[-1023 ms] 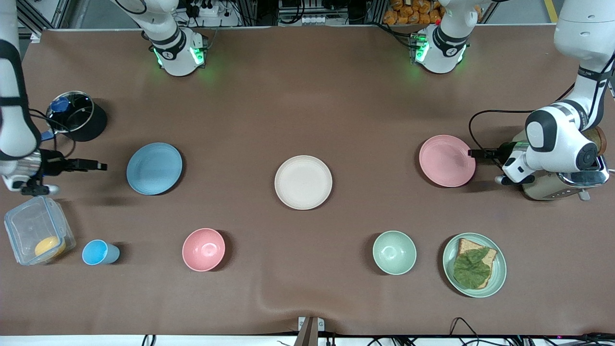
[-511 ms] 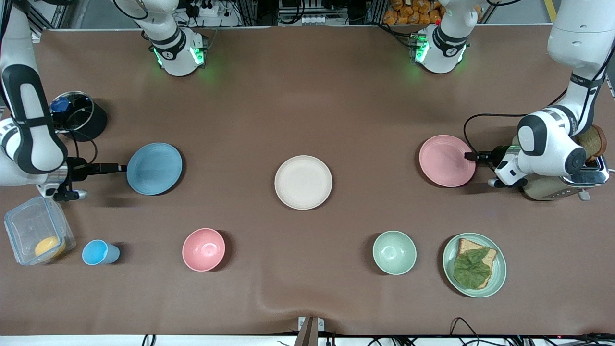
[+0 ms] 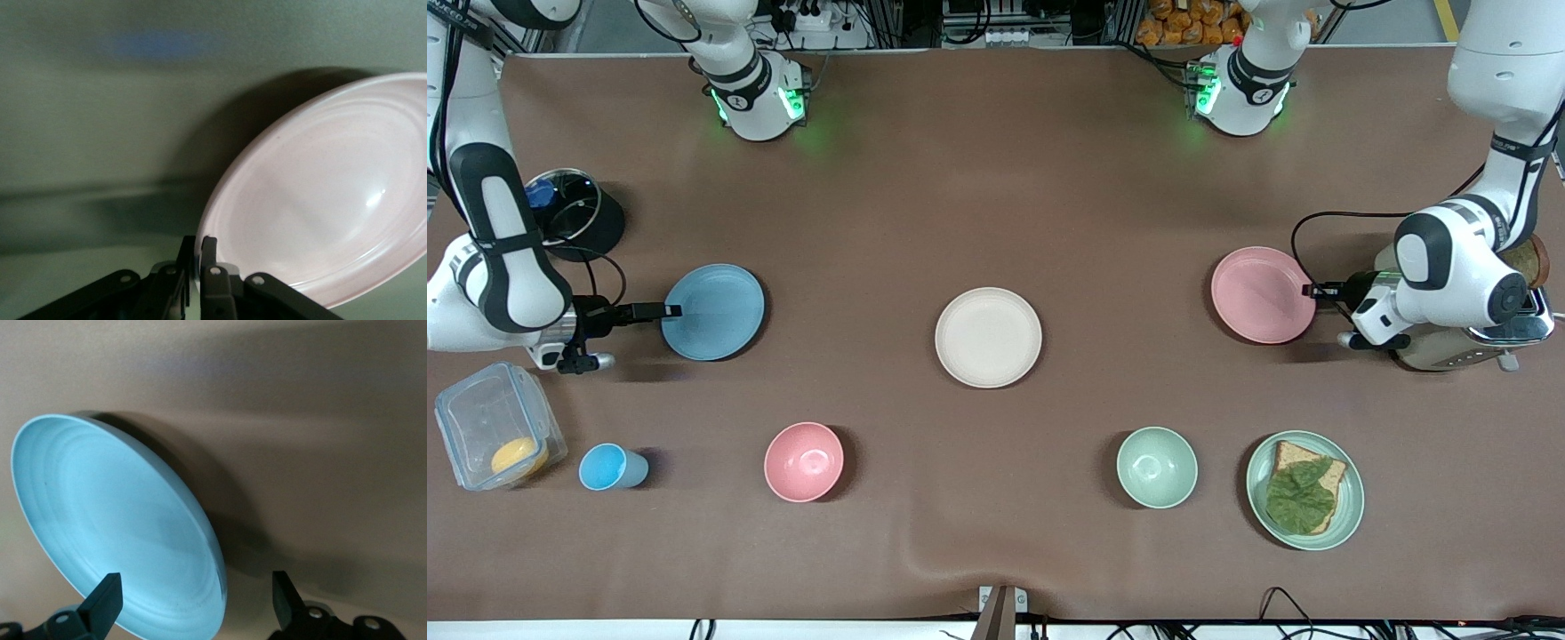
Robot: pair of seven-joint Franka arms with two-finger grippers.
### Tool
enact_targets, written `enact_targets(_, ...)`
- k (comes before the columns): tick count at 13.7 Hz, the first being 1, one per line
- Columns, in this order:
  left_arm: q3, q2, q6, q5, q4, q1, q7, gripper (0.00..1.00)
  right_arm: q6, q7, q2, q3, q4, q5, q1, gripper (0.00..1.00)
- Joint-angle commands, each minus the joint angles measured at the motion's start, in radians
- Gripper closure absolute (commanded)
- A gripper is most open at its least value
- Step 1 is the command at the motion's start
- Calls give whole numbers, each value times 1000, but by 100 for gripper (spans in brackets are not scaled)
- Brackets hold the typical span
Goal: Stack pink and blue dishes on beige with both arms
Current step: 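Grasp the pink plate and the blue plate with the left and right grippers, then lift the pink and blue plates with the left and right grippers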
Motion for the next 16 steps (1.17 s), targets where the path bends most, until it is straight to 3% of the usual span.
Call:
enact_targets(1, -2, -25, -65, -16, 32, 9, 21, 100, -15, -65, 28, 3, 14, 37, -6, 26)
enact_targets(4, -24, -61, -290, -21, 159, 6, 9, 100, -63, -81, 37, 5, 18, 51, -3, 86)
enact_targets(5, -42, -62, -370, -28, 229, 4, 0, 100, -76, -81, 37, 5, 23, 63, -3, 100)
enact_targets(7, -79, -58, -496, -28, 360, -5, -63, 100, -107, -81, 37, 5, 47, 65, -5, 100)
enact_targets(11, -212, -48, -513, -19, 480, -27, -192, 100, -184, -67, 36, 5, 113, 67, 1, 100)
enact_targets(12, -252, -30, -498, -18, 498, -63, -276, 100, -208, -59, 36, 5, 131, 67, 6, 100)
enact_targets(16, -262, 70, -368, -21, 586, -278, -642, 100, -236, -24, 33, 6, 158, 68, 11, 100)
